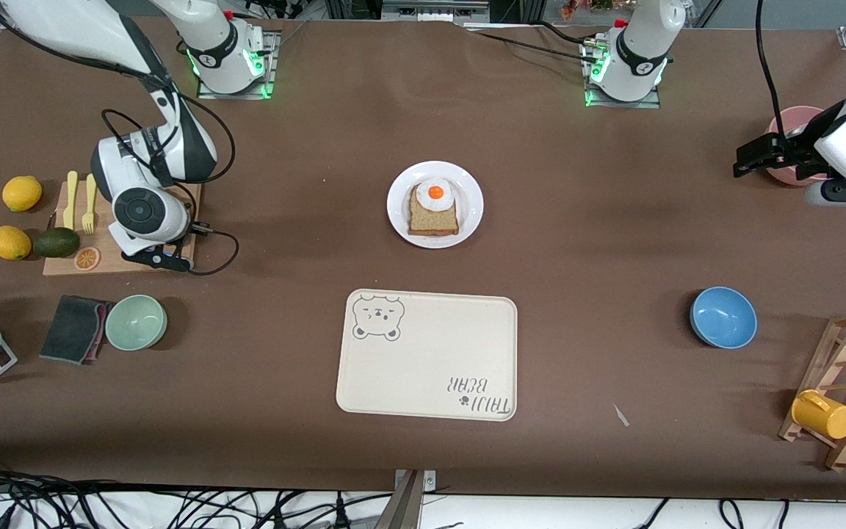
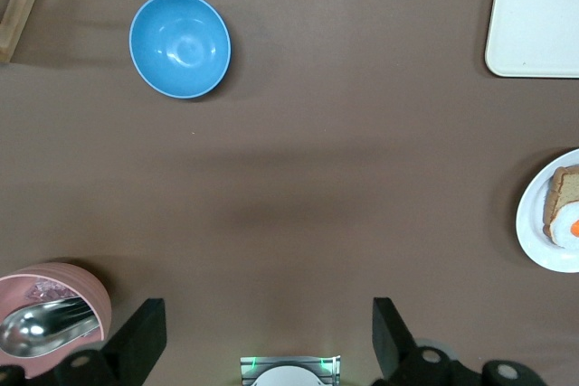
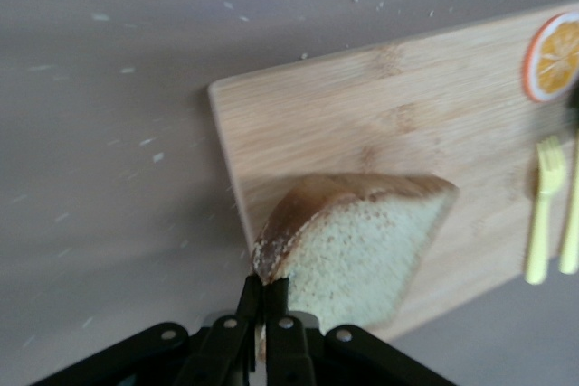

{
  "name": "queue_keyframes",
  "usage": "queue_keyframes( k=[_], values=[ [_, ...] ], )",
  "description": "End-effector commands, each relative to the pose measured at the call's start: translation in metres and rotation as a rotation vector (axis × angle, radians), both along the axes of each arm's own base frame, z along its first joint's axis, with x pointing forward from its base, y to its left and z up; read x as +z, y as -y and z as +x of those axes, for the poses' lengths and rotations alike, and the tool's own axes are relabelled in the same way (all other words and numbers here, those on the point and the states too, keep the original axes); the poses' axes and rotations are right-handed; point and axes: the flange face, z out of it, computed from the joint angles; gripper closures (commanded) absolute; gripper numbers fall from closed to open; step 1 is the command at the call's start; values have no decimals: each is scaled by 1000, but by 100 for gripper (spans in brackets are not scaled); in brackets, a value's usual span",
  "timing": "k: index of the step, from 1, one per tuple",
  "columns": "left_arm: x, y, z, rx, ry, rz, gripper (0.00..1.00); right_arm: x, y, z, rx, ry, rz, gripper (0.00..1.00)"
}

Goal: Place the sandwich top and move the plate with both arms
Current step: 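Carry the bread slice with the right gripper over the egg toast plate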

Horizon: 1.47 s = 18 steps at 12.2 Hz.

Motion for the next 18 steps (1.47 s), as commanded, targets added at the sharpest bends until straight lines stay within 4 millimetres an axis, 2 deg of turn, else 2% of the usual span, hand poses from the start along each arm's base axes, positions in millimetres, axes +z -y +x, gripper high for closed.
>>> queue_keyframes(
  k=[1, 3, 4, 5, 6, 7, 8, 9, 11, 12, 14, 15, 16, 18],
  values=[
    [4, -1, 0, 11, -7, -23, 0, 64, -65, 0, 33, -5, 14, 100],
    [5, -1, 0, 10, -7, -23, 0, 116, -137, 1, 73, -35, 81, 100],
    [4, -1, 0, 11, -9, -23, 0, 138, -165, 0, 99, -29, 115, 100],
    [4, -1, 0, 12, -9, -23, 0, 155, -191, -1, 132, -6, 161, 100],
    [5, -1, 0, 12, -7, -23, 0, 161, -218, -3, 178, 2, 195, 100],
    [5, -1, 0, 11, -7, -23, 0, 165, -257, -12, 247, 5, 222, 100],
    [5, -1, 0, 12, -7, -23, 0, 166, -306, -36, 311, 5, 250, 100],
    [4, -1, 0, 12, -9, -23, 0, 168, -347, -54, 382, 34, 292, 100],
    [5, -1, 0, 12, -7, -23, 0, 161, -407, -89, 494, 53, 345, 100],
    [4, -1, 0, 12, -9, -23, 0, 148, -433, -100, 521, 27, 366, 100],
    [3, -2, 0, 15, -10, -23, 0, 133, -485, -137, 508, 17, 374, 100],
    [4, -2, 0, 15, -9, -23, 0, 127, -501, -146, 480, 23, 370, 100],
    [4, -2, 0, 15, -9, -23, 0, 120, -507, -149, 474, 17, 366, 100],
    [2, -3, 1, 17, -12, -23, 0, 113, -506, -145, 461, 29, 348, 100]
  ],
)
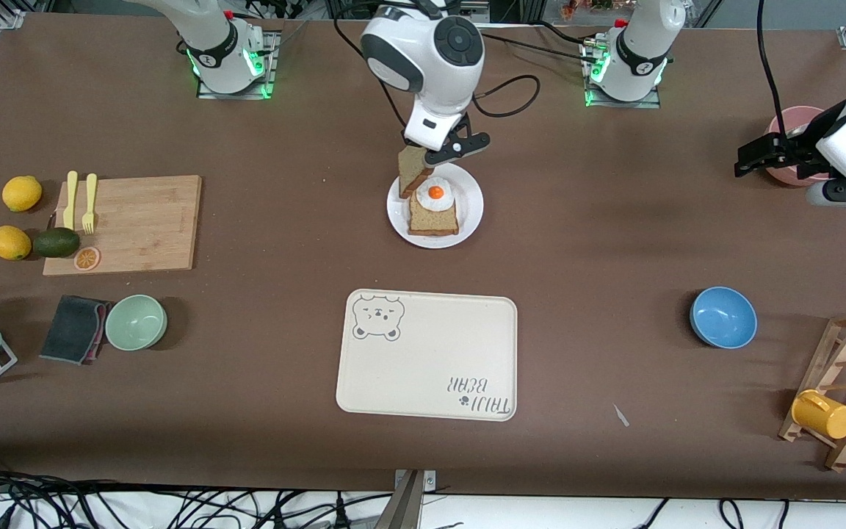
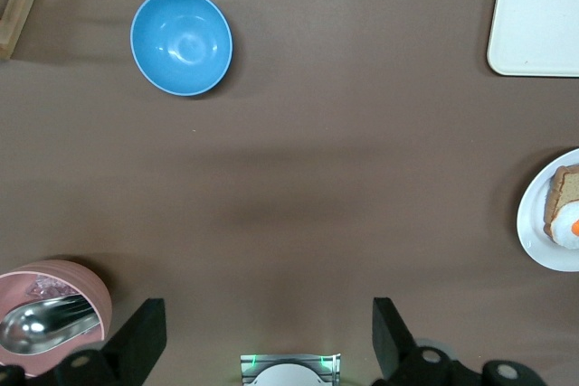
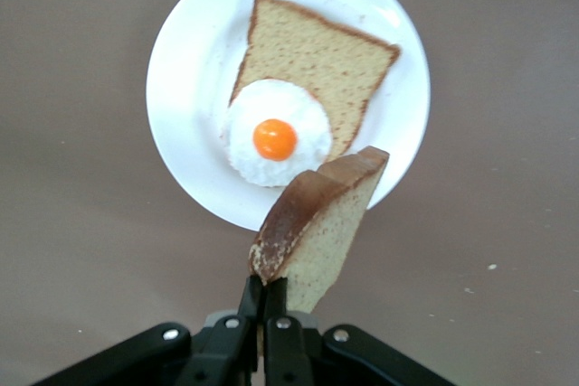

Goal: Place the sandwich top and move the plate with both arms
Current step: 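Carry the bread slice with the right gripper over the egg toast plate, then lower the bread onto the egg toast and open the right gripper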

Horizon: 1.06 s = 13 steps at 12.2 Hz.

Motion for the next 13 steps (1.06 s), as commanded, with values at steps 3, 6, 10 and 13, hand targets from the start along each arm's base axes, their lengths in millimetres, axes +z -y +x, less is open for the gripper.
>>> queue_keyframes(
  k=[3, 6, 10, 13],
  values=[
    [2, -1, 2, 13, -6, -23, 0, 2, -16, 24, -125, 61, 50, 100],
    [2, 0, 2, 11, -6, -23, 0, -14, -26, 21, -139, 108, 56, 100],
    [1, 0, 3, 11, -8, -23, 0, -24, -11, 51, -175, 120, 41, 0],
    [1, 0, 3, 13, -8, -22, 0, -6, 14, 87, -250, 117, 61, 0]
  ],
)
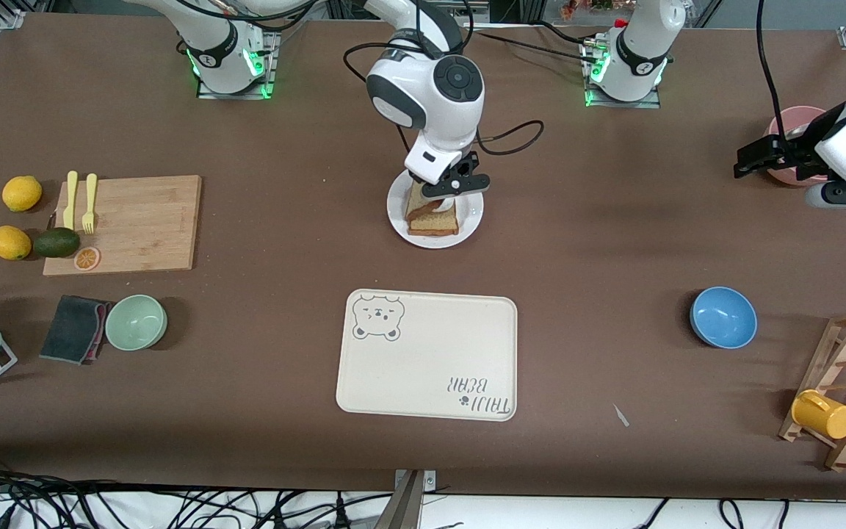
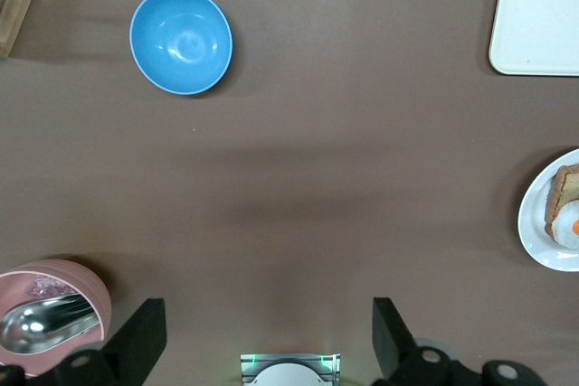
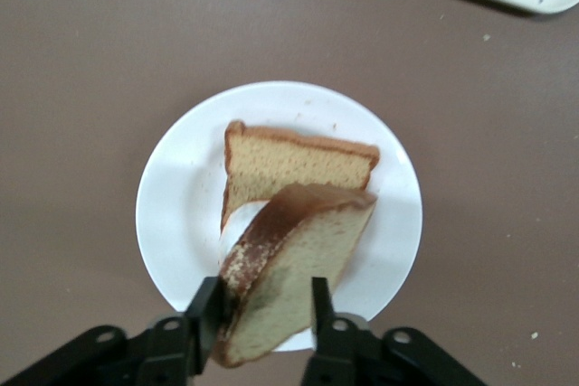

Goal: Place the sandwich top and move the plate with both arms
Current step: 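Lower the bread onto the egg toast and open the right gripper, then withdraw the right gripper while the left gripper moves toward the plate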

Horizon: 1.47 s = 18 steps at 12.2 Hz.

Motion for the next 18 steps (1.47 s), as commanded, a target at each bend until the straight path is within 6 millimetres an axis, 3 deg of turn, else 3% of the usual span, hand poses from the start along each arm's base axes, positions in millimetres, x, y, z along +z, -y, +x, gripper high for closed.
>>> queue_keyframes(
  k=[1, 3, 4, 6, 7, 10, 14, 18],
  values=[
    [4, 0, 1, 12, -3, -22, 0, 37, 28, 37, -105, -23, 58, 0],
    [4, 0, 1, 10, -3, -23, 0, 74, 62, 63, -156, -58, 113, 0],
    [4, 0, 1, 10, -3, -23, 0, 87, 69, 61, -131, -59, 102, 0],
    [4, 0, 1, 10, -3, -23, 0, 88, 80, 72, -135, -54, 97, 0],
    [4, 0, 1, 10, -3, -23, 0, 89, 100, 86, -113, -57, 88, 0],
    [3, 0, 2, 10, -5, -23, 0, 119, 167, 113, -101, -71, 30, 0],
    [-1, 2, 4, 13, -6, -33, 0, 135, 251, 147, 39, -106, -16, 0],
    [-24, 9, 22, 27, 23, -60, 0, 146, 330, 171, 68, -154, -2, 0]
  ],
)
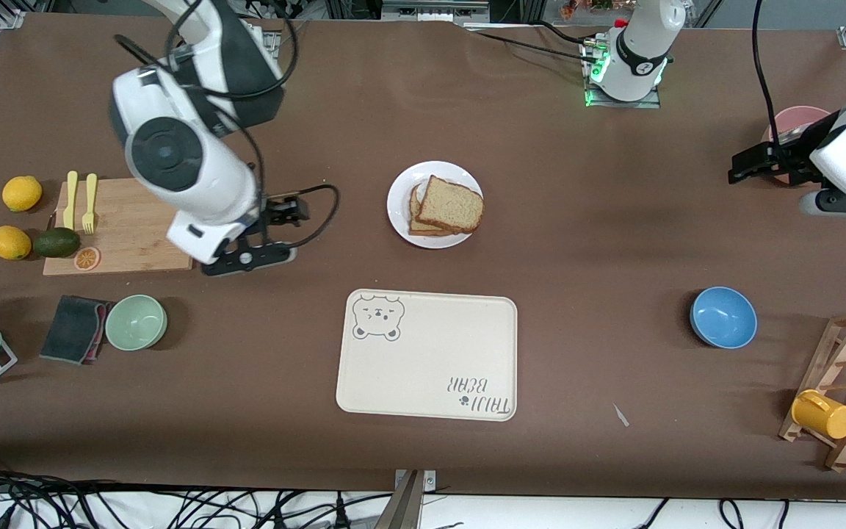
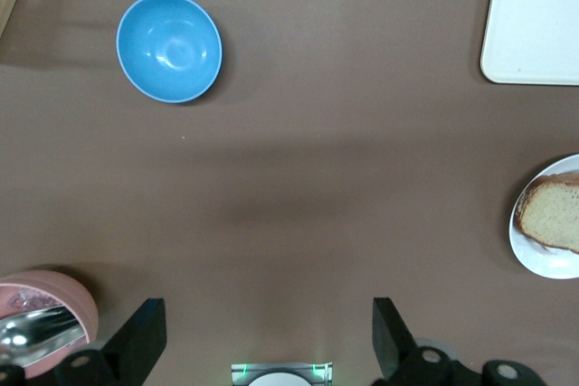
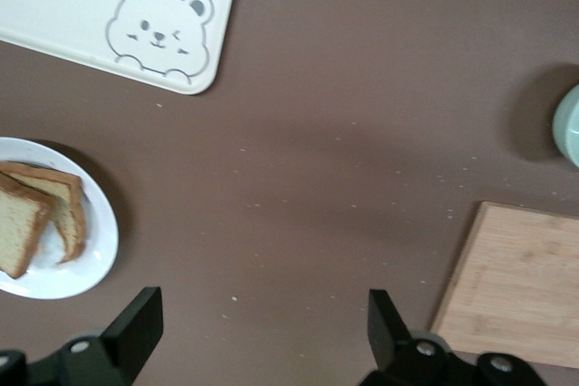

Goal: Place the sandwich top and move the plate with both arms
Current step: 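Withdraw the right gripper while the left gripper moves toward the plate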

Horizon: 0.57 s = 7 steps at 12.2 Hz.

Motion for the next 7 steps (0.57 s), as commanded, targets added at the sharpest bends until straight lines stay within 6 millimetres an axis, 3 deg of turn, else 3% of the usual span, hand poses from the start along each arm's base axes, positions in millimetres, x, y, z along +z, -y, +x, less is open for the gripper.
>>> queue_keyframes(
  k=[1, 4, 7],
  values=[
    [-25, 10, 15, 31, 18, -73, 0, 9, 39, -2, -28, -31, -9, 0],
    [-70, 25, 24, 23, 60, -86, 0, 32, 99, -9, -211, -13, -49, 0],
    [-120, 53, 23, -11, 76, -86, 0, 72, 150, -21, -291, -6, -59, 0]
  ],
)
